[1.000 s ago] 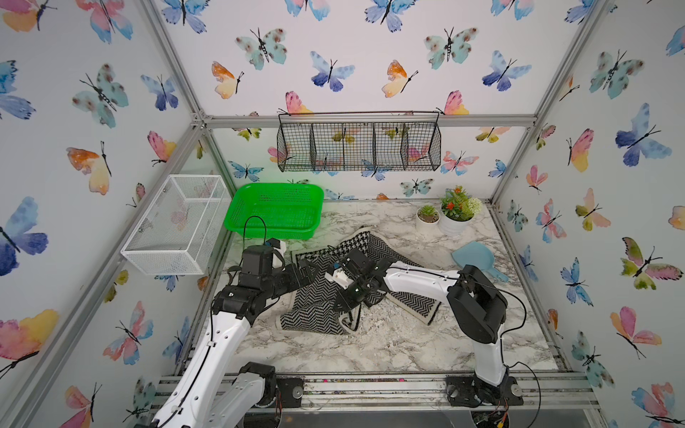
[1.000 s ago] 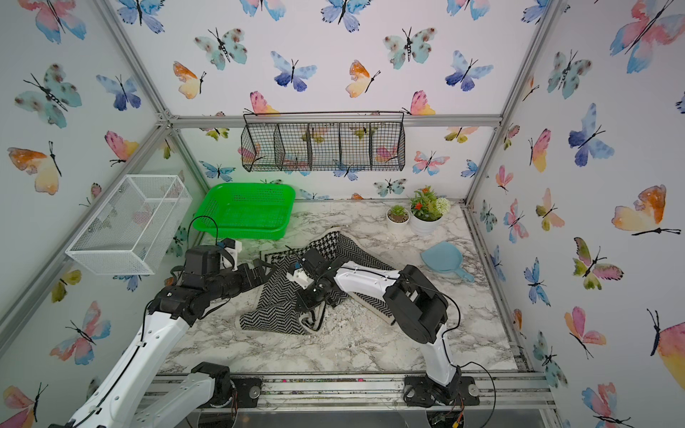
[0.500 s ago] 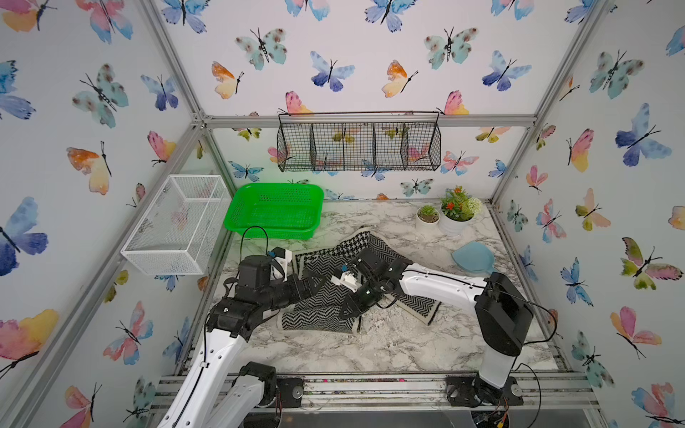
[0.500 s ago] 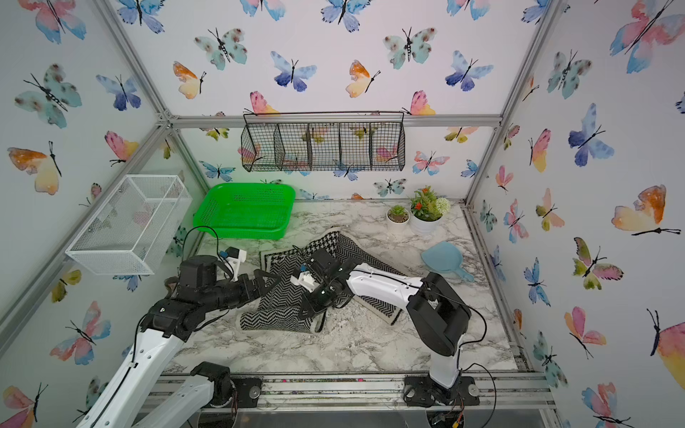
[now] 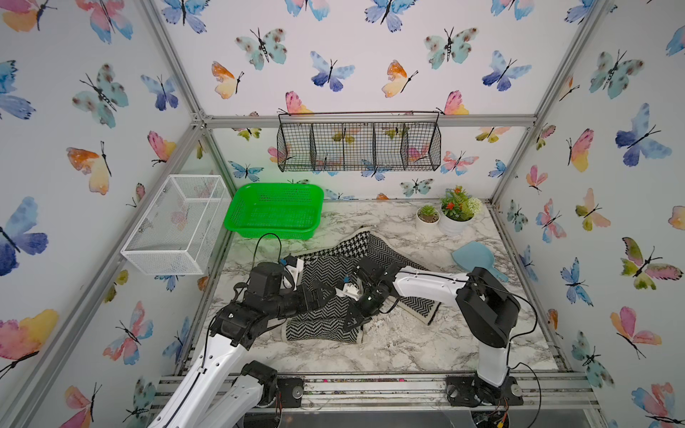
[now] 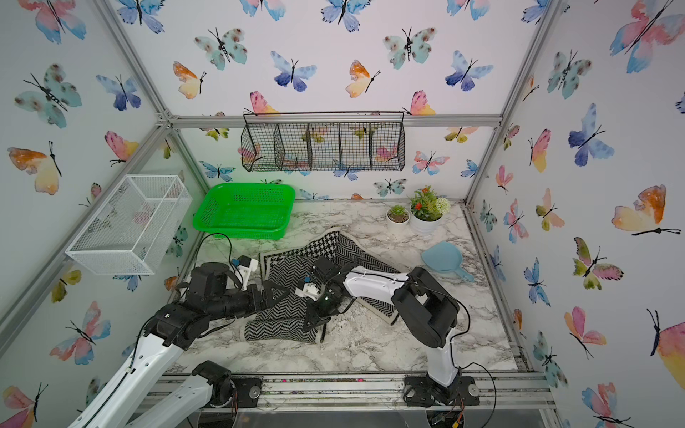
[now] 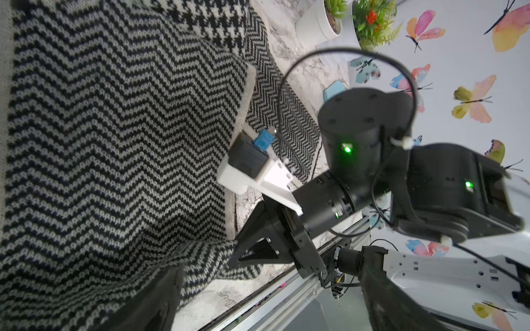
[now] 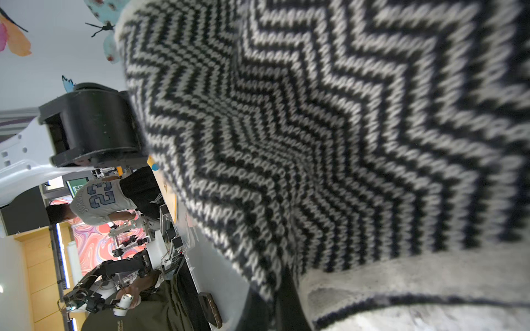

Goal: Roll up the scarf and place it into the basket
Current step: Roll the scarf at the center of the board.

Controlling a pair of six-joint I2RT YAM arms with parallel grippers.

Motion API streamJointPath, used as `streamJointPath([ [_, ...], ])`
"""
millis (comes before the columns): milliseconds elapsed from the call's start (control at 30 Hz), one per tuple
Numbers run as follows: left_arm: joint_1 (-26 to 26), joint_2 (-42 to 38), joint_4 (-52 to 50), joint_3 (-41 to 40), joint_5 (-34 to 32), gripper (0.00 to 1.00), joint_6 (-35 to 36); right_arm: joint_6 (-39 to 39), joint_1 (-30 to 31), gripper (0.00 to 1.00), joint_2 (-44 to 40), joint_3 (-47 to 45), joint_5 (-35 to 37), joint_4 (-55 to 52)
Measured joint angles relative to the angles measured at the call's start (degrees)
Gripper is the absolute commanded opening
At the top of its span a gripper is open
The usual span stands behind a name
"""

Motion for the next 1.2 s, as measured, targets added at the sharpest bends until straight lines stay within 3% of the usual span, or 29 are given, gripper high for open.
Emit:
streamJointPath([
  [167,-5.14,-0.92,0.04,-1.09,-4.63,0.98,-1.95,-0.57,-2.54,0.02,3.96,3.80,0.00,-0.15],
  [567,-11.26,-2.19,1.70,-6.47,-9.38,0.98,-6.58,-1.84,-4.74,0.02,6.12,5.79,0.44,-0.50],
  [1000,-12.70,-2.36,5.27,-12.39,-13.42,0.98,-9.25,-2.75,-5.70,0.02,6.12,4.59,0.63,-0.44],
  [1200,-12.70,1.73,7.82,-13.14,-17.09,0.98,-9.18,-3.30,-5.70,0.12,6.08,4.33,2.01,-0.48],
])
